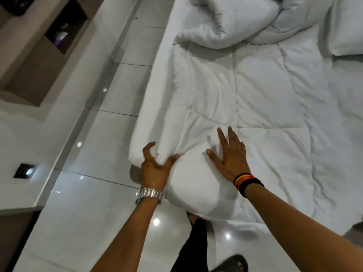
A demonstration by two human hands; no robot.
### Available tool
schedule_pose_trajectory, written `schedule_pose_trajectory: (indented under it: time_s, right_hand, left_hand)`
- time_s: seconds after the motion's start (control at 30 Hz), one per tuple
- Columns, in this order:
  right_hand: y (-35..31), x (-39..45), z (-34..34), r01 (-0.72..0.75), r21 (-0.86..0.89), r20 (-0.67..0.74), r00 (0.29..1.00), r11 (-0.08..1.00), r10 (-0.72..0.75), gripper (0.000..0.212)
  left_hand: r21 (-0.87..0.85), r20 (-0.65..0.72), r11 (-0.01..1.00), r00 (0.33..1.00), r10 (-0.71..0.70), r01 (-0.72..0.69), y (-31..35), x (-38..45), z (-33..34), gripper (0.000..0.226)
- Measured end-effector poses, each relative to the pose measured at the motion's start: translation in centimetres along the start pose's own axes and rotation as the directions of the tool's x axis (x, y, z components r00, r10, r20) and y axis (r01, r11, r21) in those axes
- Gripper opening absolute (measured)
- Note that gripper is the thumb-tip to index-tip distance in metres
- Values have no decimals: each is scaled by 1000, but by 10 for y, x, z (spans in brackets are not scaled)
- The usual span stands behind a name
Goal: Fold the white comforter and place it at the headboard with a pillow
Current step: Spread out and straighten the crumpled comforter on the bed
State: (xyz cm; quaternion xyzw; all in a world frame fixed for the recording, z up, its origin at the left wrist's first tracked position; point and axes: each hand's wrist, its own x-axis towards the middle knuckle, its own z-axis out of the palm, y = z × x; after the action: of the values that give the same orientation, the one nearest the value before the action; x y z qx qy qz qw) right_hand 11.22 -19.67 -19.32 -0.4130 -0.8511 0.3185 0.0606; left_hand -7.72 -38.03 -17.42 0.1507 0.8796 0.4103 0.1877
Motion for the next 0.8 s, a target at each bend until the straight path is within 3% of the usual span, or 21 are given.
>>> schedule_pose_trajectory:
  time_s: [0.1, 0.17, 0.23, 0.37, 0.53, 0.7, 0.8]
  right_hand:
    - [-10, -17, 34, 113, -112, 134, 986, 987, -97, 81]
    - [-3, -37, 59, 126, -270, 285, 958, 955, -46, 81]
    - [3, -54, 73, 109, -345, 346, 938, 932, 19, 80]
    - [13, -53, 60, 99, -337, 268, 963, 936, -5, 77]
    - [41, -2, 19, -120, -382, 77, 984, 917, 161, 76]
    - [62, 31, 4, -221, -426, 95, 953, 877, 287, 78]
    - [60, 42, 12, -259, -422, 121, 934, 869, 337, 79]
  left_hand:
    - [-42, -110, 991, 985, -130, 126, -54, -18, -54, 114]
    - [57, -56, 968, 969, -242, 245, -83, -20, -65, 126]
    - [162, 28, 937, 948, -318, 310, -102, -18, -59, 131]
    - [75, 109, 938, 932, -345, 339, -98, -6, -32, 120]
    - [61, 19, 966, 967, -253, 252, -44, 56, 16, 115]
    - [142, 34, 952, 960, -278, 271, 2, 130, 64, 138]
    - [155, 88, 936, 939, -333, 318, 5, 158, 61, 132]
